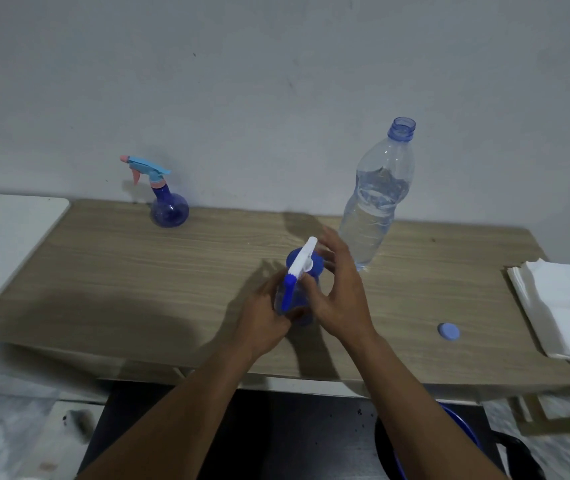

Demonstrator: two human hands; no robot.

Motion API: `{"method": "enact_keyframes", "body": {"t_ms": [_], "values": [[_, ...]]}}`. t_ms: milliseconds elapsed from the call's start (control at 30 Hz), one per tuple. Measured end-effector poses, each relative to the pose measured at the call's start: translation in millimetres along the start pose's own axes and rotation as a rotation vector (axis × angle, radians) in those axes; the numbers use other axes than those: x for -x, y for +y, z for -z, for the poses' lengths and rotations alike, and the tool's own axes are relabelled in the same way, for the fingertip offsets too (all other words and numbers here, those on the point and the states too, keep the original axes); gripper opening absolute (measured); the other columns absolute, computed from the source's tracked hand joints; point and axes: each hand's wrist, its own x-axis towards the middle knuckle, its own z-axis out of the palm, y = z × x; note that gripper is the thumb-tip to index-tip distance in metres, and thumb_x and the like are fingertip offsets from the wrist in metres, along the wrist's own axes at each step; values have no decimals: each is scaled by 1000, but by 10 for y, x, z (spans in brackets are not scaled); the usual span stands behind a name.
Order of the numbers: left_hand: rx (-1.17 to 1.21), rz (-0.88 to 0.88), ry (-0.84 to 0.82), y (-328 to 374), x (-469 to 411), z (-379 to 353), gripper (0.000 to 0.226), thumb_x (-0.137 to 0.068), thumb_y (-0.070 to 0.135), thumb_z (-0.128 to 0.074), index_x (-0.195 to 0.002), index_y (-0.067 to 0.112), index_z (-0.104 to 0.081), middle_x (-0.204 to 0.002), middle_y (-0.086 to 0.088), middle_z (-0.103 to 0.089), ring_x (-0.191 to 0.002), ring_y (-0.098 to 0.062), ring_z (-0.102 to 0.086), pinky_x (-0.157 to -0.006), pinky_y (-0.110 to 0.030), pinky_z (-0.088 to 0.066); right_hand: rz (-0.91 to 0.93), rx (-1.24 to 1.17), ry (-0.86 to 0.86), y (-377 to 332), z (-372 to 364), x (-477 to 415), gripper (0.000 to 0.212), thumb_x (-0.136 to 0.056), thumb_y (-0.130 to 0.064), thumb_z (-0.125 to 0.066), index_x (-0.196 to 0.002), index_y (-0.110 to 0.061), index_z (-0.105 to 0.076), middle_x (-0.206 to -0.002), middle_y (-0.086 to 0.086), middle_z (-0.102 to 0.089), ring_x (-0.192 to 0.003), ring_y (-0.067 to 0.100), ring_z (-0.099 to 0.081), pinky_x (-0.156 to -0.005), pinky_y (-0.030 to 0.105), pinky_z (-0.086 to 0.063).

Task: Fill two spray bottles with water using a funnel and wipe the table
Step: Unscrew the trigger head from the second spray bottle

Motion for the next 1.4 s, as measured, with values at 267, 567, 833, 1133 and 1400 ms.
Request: {"method": "enact_keyframes", "body": {"t_ms": [267, 567, 833, 1133, 1400], "values": [[15, 81, -8, -58, -22, -6, 37, -77, 14, -77, -108, 29, -63, -87, 17, -67, -80, -3, -63, -58, -4, -43, 154, 188, -18, -103, -1, -29, 48, -91, -9, -70, -137, -17, -59, -125, -6, -66, -111, 8, -63, -99, 23, -50], [-37, 79, -45, 84, 11, 27, 73, -79, 35, -80, -142, 32, -44, -126, 12, -60, -113, -10, -57, -82, -17, -41, 256, 219, 184, -548, 198, -216, 45, -92, -7, -70, -136, -14, -59, -111, 0, -67, -100, 8, -60, -88, 9, -43], [-62, 28, -63, 101, 32, 61, 76, -82, 36, -77, -147, 30, -38, -136, 9, -58, -117, -4, -55, -78, -3, -35, 324, 117, 344, -1236, 528, -448, 43, -93, -12, -70, -134, -22, -61, -126, 1, -51, -103, 18, -63, -86, 33, -58], [-30, 0, -21, 52, 43, 55, 57, -77, 29, -78, -130, 28, -55, -115, 9, -68, -105, -11, -64, -70, -2, -41, 146, 305, 325, -1011, 854, -372, 43, -95, -27, -68, -137, -28, -57, -126, -15, -58, -97, 7, -66, -81, 33, -58], [-67, -40, 49, -7, 95, 105, 60, -80, 29, -80, -134, 32, -52, -117, 12, -64, -99, -2, -60, -69, -1, -37, -243, 667, 7, 182, 652, 22, 32, -96, -28, -56, -127, -32, -61, -127, -5, -62, -99, 22, -65, -72, 29, -43]]}}
